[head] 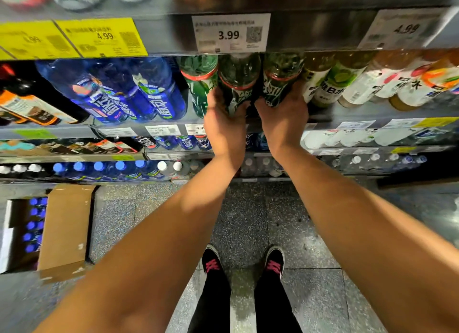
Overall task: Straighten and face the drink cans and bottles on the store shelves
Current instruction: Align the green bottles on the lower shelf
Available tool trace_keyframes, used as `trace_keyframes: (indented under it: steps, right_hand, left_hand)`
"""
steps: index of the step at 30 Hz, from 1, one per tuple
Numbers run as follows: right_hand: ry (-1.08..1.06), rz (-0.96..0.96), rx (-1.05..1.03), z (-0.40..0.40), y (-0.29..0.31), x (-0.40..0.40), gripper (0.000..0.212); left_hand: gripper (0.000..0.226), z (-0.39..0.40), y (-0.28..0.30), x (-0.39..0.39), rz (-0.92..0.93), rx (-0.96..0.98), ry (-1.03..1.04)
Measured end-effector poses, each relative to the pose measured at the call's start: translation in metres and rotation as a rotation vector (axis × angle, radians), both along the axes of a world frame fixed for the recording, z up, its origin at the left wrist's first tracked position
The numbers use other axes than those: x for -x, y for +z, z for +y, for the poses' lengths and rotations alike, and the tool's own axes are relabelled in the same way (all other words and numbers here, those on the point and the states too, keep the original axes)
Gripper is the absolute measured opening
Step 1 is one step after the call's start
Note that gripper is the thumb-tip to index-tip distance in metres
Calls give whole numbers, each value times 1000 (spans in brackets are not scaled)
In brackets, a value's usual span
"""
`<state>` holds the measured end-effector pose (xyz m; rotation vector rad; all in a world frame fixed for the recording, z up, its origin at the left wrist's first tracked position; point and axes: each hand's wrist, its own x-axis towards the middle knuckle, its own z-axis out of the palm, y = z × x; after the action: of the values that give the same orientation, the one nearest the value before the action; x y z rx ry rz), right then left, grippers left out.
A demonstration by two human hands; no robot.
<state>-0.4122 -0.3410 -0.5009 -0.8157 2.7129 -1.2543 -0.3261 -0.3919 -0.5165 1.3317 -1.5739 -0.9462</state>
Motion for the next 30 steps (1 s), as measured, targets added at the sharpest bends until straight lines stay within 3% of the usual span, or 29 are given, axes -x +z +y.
trace_keyframes:
  steps: [9,12,15,17,19,22,30]
  right_hand:
    - [-71,60,-143,9,-4,-14,79]
    - [-163,91,-35,9,0,-31,61]
    - [-3,45,131,3,2,-51,36]
    - [65,52,76,-4,2,-60,41]
    - [79,60,-32,-13,-2,-64,58]
    - [72,60,-114,-24,-6,-66,74]
    - [-55,46,-154,-53,-3,-62,66]
  left_hand:
    - [36,-3,9,-6,-188,48,-31]
    - [30,0,2,-14,-210,48,-43]
    - [29,1,-9,-35,-46,31,-36]
    - [35,-7,-14,-49,25,95,25]
    - [49,-21,-17,-55,-20,113,76]
    - [65,-35,-9,-50,19,-8,-59]
    - [58,-57,-8,-56,55,-143,-129]
